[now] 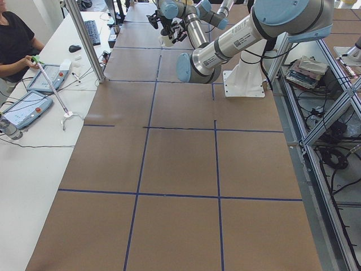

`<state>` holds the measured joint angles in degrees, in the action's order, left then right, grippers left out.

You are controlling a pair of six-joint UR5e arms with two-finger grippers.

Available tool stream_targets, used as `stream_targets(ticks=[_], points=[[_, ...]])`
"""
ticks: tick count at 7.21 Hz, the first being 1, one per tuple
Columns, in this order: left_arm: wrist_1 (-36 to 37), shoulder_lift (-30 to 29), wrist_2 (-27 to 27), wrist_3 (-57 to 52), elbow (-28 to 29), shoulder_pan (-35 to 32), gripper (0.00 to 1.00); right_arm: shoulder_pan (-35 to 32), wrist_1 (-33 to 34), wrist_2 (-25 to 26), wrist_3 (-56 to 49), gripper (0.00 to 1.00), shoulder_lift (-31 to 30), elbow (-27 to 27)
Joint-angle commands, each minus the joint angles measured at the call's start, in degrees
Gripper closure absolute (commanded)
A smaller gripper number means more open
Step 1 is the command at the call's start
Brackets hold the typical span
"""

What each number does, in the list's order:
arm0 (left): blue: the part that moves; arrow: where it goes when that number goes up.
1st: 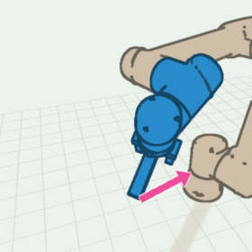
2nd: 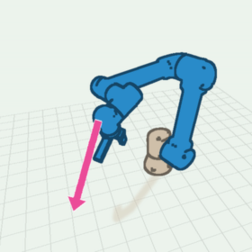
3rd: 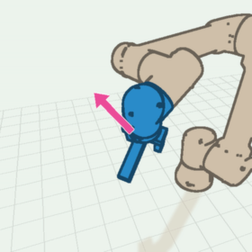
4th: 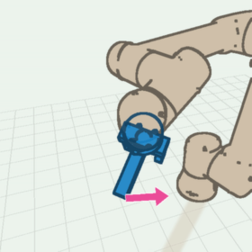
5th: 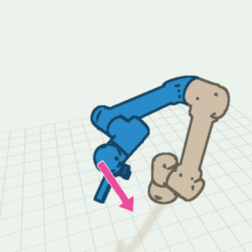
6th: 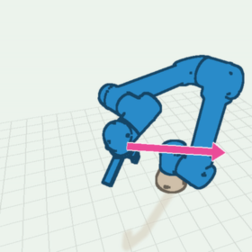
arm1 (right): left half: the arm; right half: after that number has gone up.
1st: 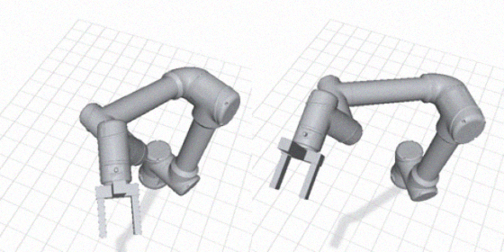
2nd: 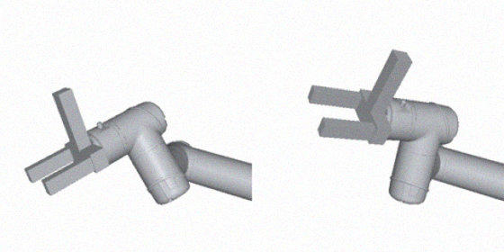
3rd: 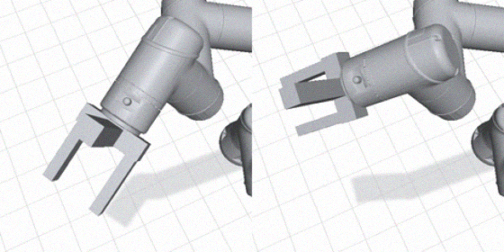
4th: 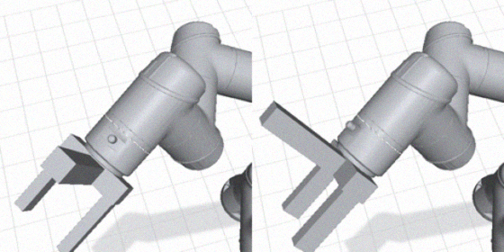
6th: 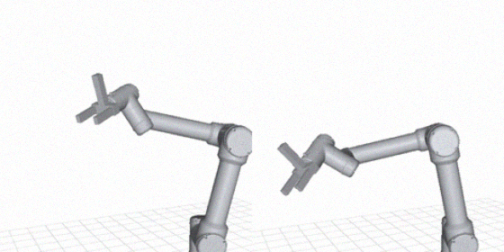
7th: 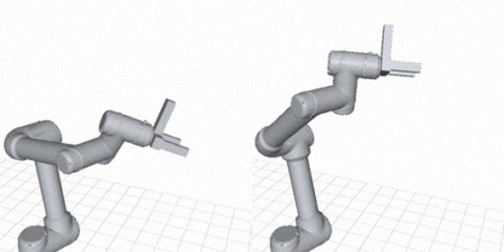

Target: Left arm hands cup to right arm to dump lemon

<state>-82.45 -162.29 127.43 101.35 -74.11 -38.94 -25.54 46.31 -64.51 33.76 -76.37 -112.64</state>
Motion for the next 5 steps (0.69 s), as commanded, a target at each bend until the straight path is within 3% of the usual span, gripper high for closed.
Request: stream_targets(ticks=[1, 4, 5], points=[[0.3, 0.0, 1.0, 0.1, -0.9, 0.0, 1.0, 0.0, -0.1, 0.0, 0.0, 0.01, 0.0, 0.1], [0.3, 0.0, 1.1, 0.1, -1.6, 0.0, 0.97, 0.1, 0.0, 1.3, 0.0, 0.01, 0.0, 0.3], [1.2, 0.0, 1.1, 0.1, -2.3, 0.0, 0.93, 0.1, 0.0, 1.7, -0.1, 0.14, 0.0, 0.3]])
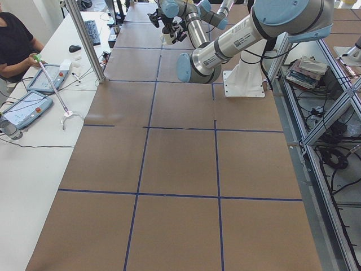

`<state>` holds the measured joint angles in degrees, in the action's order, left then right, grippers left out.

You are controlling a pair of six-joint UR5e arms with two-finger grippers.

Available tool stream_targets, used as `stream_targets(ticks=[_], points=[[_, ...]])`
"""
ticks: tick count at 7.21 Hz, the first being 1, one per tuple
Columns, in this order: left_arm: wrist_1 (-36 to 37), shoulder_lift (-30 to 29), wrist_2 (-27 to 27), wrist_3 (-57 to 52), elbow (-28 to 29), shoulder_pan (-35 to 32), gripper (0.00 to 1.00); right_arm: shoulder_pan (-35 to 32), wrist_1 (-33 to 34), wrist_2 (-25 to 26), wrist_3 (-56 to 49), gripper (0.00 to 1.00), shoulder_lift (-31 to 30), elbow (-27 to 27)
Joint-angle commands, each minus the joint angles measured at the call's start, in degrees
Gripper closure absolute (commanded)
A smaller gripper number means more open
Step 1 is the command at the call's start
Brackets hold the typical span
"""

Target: Left arm hands cup to right arm to dump lemon

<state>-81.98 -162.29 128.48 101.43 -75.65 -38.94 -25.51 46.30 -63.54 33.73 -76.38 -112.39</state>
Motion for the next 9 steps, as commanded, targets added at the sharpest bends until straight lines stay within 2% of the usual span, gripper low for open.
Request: stream_targets(ticks=[1, 2, 5, 7, 8, 9], points=[[1.5, 0.1, 0.6, 0.0, -1.6, 0.0, 0.81, -0.1, 0.0, 0.7, -0.1, 0.38, -0.2, -0.1], [1.5, 0.2, 1.0, 0.1, -1.6, 0.0, 0.01, -0.1, 0.0, 0.7, -0.1, 0.52, -0.3, -0.2], [1.4, 0.4, 1.2, 0.1, -4.8, -0.3, 0.0, -0.1, -0.1, 1.2, 0.0, 0.61, -0.5, -0.2], [0.9, 2.9, 1.0, 0.1, -11.4, -3.2, 0.0, -0.3, -0.1, 2.7, 0.1, 0.64, -1.6, -0.3], [0.4, 5.4, 1.0, -0.5, -14.2, -5.4, 0.0, -0.4, -0.2, 3.7, 0.6, 0.64, -4.0, -0.5], [-0.1, 8.7, 1.0, -0.6, -18.1, -7.1, 0.0, -0.5, -2.4, 4.6, 1.2, 0.75, -9.5, -2.6]])
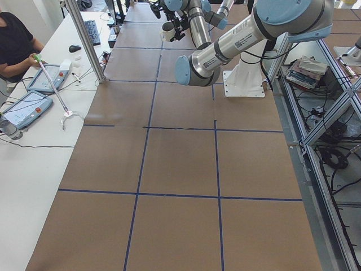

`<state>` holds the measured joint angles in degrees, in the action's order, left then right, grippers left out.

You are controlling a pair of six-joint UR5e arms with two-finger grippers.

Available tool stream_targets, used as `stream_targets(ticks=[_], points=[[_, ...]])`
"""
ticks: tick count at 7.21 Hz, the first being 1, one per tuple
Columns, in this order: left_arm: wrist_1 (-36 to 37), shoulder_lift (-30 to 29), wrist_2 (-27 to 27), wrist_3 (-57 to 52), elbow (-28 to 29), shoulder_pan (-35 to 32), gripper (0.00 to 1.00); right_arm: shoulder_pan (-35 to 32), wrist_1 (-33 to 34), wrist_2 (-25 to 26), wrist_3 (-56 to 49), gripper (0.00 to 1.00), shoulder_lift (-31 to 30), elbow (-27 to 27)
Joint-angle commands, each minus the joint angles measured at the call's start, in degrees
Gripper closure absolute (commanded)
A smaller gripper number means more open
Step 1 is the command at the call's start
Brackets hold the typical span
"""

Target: Left arm hands cup to right arm to dump lemon

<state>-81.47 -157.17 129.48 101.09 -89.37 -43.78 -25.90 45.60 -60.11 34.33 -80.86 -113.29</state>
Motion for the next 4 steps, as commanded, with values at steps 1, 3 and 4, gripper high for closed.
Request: stream_targets(ticks=[1, 3, 4], points=[[-1.0, 6.1, 0.0, -0.3, -6.8, -2.7, 0.0, -1.9, -6.2, 2.1, 3.1, 0.8, -11.2, -1.7], [-0.9, 7.0, -0.4, -0.3, -8.4, -2.7, 0.0, -4.9, -15.2, 1.8, 17.1, 0.81, -22.1, -1.1], [-0.9, 7.0, -0.4, -0.3, -8.6, -2.7, 0.0, -5.7, -22.8, 1.6, 25.4, 0.87, -26.8, 0.4]])
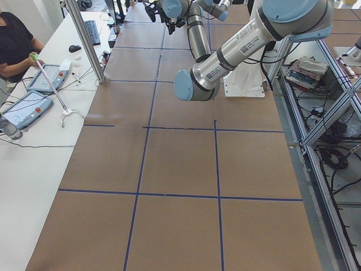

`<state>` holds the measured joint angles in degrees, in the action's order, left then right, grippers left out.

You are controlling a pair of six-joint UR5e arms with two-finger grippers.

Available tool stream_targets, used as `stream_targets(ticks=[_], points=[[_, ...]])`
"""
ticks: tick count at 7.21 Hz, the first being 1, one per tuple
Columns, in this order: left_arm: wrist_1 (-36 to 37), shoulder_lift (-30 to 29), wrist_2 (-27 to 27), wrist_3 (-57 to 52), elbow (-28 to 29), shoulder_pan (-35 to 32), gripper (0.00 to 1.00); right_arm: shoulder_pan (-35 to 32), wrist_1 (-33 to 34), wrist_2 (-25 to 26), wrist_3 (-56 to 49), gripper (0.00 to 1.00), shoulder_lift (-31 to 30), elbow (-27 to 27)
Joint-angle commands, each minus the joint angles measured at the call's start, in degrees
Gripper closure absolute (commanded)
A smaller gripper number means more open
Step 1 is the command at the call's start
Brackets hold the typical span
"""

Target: Left arm hands cup to right arm to dump lemon

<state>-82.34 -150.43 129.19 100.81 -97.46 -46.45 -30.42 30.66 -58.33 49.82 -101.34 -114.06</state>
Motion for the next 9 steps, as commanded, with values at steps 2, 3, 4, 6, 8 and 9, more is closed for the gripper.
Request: stream_targets(ticks=[2, 3, 4, 6, 8, 9], points=[[0.0, 0.1, -0.2, 0.0, -0.7, 0.0, 0.0, -2.3, -30.4, -1.3, 12.0, 0.89, -14.9, 12.0], [0.0, 0.0, -0.2, 0.0, -0.7, 0.0, 0.0, -2.6, -46.6, -2.5, 12.1, 0.93, -16.1, 24.5], [0.0, 0.0, -0.2, 0.0, -0.8, 0.0, 0.0, -3.4, -59.0, -4.2, 16.1, 0.95, -15.7, 35.0], [0.0, -0.2, -0.2, 0.1, -1.2, 0.0, 0.0, -18.4, -60.9, -21.0, 20.2, 0.95, -14.4, 38.2], [0.1, -0.2, -0.2, 0.1, -1.9, 0.0, 0.0, -31.8, -61.1, -35.0, 33.2, 0.94, -12.5, 38.7], [0.1, -0.2, -0.3, 0.1, -1.9, 0.0, 0.0, -33.5, -62.1, -35.7, 42.1, 0.94, -12.4, 38.9]])
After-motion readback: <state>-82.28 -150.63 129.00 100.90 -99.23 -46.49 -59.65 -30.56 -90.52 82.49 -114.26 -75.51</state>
